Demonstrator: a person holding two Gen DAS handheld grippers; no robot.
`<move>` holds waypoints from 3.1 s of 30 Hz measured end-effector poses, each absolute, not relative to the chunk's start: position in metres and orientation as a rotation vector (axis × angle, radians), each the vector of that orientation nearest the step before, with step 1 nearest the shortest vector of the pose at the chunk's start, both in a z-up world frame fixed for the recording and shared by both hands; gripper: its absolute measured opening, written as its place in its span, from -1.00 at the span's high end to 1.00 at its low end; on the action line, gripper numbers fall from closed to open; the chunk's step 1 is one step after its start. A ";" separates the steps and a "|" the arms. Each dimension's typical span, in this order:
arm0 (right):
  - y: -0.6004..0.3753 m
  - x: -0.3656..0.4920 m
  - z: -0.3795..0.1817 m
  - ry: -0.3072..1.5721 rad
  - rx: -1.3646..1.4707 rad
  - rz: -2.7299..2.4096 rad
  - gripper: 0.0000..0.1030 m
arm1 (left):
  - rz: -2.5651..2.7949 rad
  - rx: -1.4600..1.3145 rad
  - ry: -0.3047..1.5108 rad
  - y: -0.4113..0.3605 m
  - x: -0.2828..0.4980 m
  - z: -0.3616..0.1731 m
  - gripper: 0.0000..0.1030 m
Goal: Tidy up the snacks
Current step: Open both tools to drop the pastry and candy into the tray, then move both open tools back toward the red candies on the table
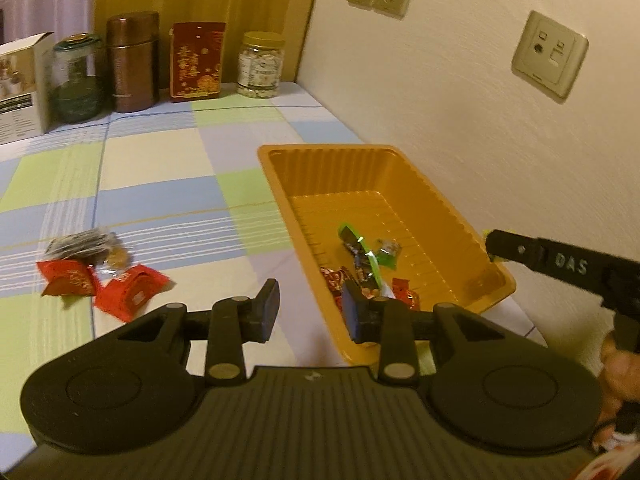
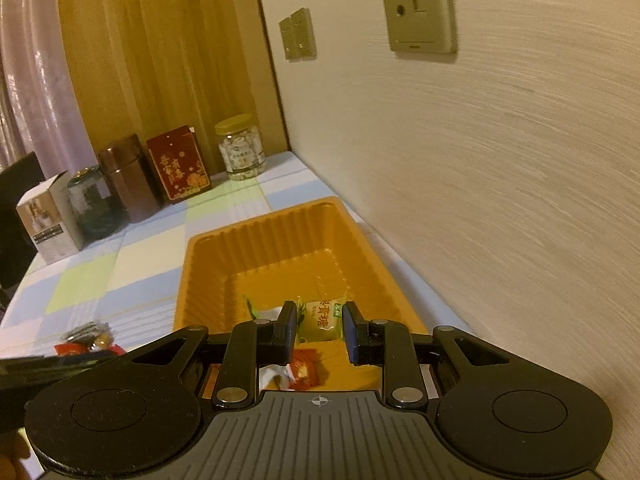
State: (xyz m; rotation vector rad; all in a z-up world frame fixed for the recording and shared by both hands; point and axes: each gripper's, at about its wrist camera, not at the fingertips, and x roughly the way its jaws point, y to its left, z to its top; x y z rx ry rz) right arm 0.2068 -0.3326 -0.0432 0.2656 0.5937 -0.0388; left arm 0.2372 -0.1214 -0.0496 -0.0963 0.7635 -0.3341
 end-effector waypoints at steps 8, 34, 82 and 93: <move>-0.335 0.228 -0.042 0.596 0.318 0.047 0.25 | -0.288 -0.092 0.753 -0.106 0.230 -0.042 0.40; -0.296 0.141 -0.026 0.635 0.351 0.042 -0.06 | -0.195 -0.115 0.721 -0.040 0.163 -0.023 0.18; -0.167 0.182 -0.032 0.677 0.256 0.251 -0.23 | -0.021 -0.135 0.749 0.068 0.169 -0.052 -0.13; -0.124 0.243 -0.078 0.749 0.247 0.272 -0.23 | -0.035 -0.073 0.777 0.099 0.226 -0.084 -0.16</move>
